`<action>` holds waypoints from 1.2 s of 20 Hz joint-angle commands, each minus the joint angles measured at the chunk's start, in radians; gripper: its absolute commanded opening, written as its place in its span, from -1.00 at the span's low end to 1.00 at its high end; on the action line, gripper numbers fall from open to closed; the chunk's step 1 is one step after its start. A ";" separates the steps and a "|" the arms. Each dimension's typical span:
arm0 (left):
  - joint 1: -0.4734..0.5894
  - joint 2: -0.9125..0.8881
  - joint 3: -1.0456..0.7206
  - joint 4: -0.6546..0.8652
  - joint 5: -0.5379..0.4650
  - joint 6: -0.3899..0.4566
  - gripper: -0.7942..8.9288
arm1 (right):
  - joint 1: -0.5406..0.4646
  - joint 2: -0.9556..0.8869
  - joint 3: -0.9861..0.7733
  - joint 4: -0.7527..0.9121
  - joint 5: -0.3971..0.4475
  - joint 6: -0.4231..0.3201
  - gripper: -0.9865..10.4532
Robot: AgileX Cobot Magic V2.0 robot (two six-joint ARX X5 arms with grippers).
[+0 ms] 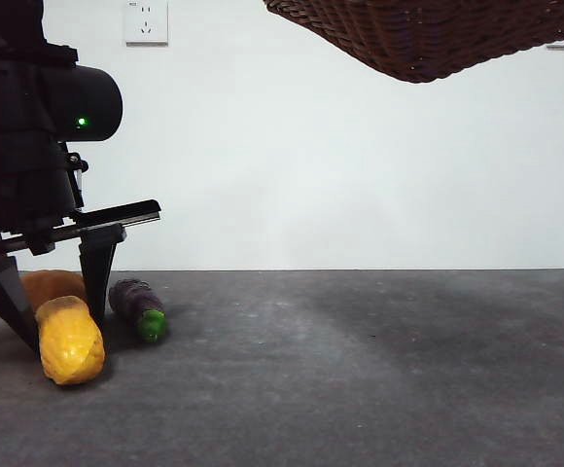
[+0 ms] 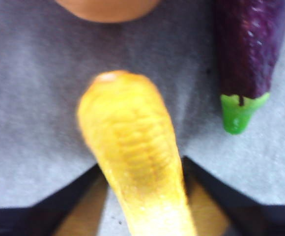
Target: Help me put the vegetables on the table into the basket
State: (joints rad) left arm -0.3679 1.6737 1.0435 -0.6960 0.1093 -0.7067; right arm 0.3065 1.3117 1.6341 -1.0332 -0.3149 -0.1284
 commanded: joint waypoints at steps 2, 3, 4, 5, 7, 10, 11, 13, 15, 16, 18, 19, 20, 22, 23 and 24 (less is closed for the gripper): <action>-0.009 -0.019 -0.002 0.002 -0.001 0.121 -0.85 | 0.001 -0.005 -0.001 0.007 -0.010 0.003 -0.85; -0.011 -0.046 -0.002 0.007 -0.008 0.169 -0.85 | 0.001 0.000 -0.001 0.003 -0.011 0.004 -0.85; -0.011 -0.081 -0.002 0.017 -0.008 0.219 -0.85 | 0.001 0.002 -0.001 -0.008 -0.008 0.003 -0.85; -0.011 -0.129 -0.002 0.025 -0.008 0.261 -0.85 | 0.001 0.013 -0.001 -0.017 -0.007 0.004 -0.85; -0.011 -0.248 -0.002 0.037 -0.005 0.340 -0.85 | 0.001 0.040 -0.001 -0.045 -0.007 0.004 -0.85; -0.015 -0.464 -0.002 0.033 0.028 0.407 -0.85 | 0.001 0.094 -0.003 -0.050 -0.007 0.032 -0.85; -0.023 -0.540 -0.002 0.030 0.056 0.415 -0.85 | 0.001 0.115 -0.003 -0.049 -0.007 0.045 -0.85; -0.051 -0.688 -0.002 0.010 0.116 0.424 -0.85 | 0.003 0.163 -0.003 -0.042 -0.011 0.076 -0.85; -0.097 -0.815 -0.002 -0.014 0.127 0.413 -0.85 | 0.022 0.214 -0.003 -0.035 -0.010 0.101 -0.85; -0.129 -0.866 -0.002 -0.019 0.127 0.387 -0.85 | 0.037 0.243 -0.003 -0.026 -0.009 0.111 -0.85; -0.186 -0.915 -0.002 -0.007 0.126 0.347 -0.85 | 0.071 0.288 -0.003 -0.008 -0.002 0.133 -0.85; -0.213 -0.919 -0.002 0.001 0.126 0.340 -0.85 | 0.098 0.312 -0.003 0.010 0.007 0.152 -0.85; -0.236 -0.910 -0.002 0.009 0.122 0.340 -0.85 | 0.126 0.334 -0.003 0.029 0.009 0.164 -0.85; -0.271 -0.843 -0.002 0.030 0.114 0.342 -0.85 | 0.189 0.373 -0.003 0.071 0.009 0.193 -0.85; -0.286 -0.791 -0.002 0.054 0.115 0.357 -0.85 | 0.218 0.384 -0.003 0.088 0.009 0.204 -0.85; -0.302 -0.730 -0.002 0.086 0.125 0.398 -0.85 | 0.238 0.388 -0.003 0.095 0.009 0.206 -0.85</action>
State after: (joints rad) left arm -0.6670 0.9482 1.0473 -0.6136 0.2321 -0.3382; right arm 0.5465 1.7004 1.6341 -0.9485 -0.2955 0.0536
